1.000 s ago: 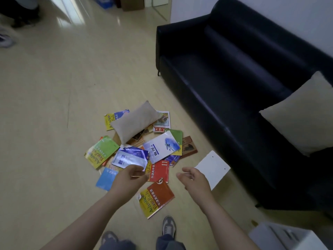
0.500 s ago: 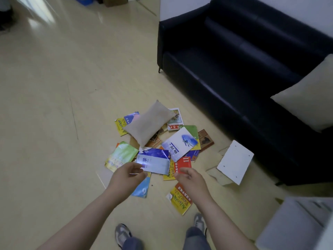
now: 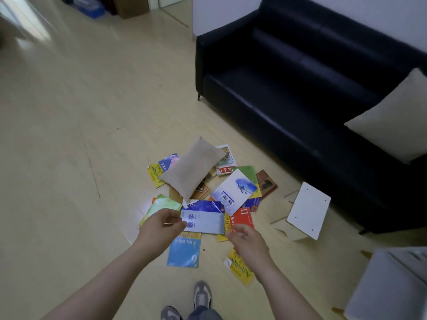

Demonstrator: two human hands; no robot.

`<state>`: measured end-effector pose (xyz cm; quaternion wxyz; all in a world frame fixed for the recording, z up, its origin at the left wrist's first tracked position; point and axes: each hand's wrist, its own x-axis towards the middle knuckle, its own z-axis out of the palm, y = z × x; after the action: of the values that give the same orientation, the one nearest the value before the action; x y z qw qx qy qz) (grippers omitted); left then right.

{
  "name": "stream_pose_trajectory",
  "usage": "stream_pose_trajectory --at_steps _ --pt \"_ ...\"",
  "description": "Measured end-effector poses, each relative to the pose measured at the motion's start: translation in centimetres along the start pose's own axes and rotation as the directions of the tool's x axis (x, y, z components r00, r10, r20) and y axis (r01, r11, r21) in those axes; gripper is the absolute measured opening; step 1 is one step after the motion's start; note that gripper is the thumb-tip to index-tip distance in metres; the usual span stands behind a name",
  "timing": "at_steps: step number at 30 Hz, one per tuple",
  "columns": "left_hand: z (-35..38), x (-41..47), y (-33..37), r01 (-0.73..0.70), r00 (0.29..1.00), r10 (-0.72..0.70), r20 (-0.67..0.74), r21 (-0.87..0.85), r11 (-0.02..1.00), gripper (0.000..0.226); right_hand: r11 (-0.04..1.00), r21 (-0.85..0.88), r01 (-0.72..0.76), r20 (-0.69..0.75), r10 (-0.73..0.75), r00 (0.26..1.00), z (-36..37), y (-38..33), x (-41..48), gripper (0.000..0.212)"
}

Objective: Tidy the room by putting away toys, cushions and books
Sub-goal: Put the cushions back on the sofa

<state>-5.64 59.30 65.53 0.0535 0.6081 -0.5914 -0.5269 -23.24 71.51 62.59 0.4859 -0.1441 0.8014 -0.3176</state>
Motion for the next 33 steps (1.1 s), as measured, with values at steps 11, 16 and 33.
stream_pose_trajectory --at_steps 11,16,33 --pt "-2.3 6.6 4.4 -0.088 0.993 0.079 0.088 0.1 0.991 0.027 0.998 0.063 0.019 -0.071 -0.014 0.997 0.7 -4.2 4.1 0.039" --pt "-5.5 9.8 4.4 -0.127 0.984 0.112 0.138 0.103 0.987 0.019 0.998 0.067 -0.014 -0.116 0.022 0.993 3.9 -6.3 5.5 0.036" --pt "-30.6 25.3 1.5 -0.267 0.904 0.171 0.392 0.203 0.942 0.025 0.928 0.357 -0.111 -0.307 0.229 0.924 28.2 -20.3 4.4 0.028"
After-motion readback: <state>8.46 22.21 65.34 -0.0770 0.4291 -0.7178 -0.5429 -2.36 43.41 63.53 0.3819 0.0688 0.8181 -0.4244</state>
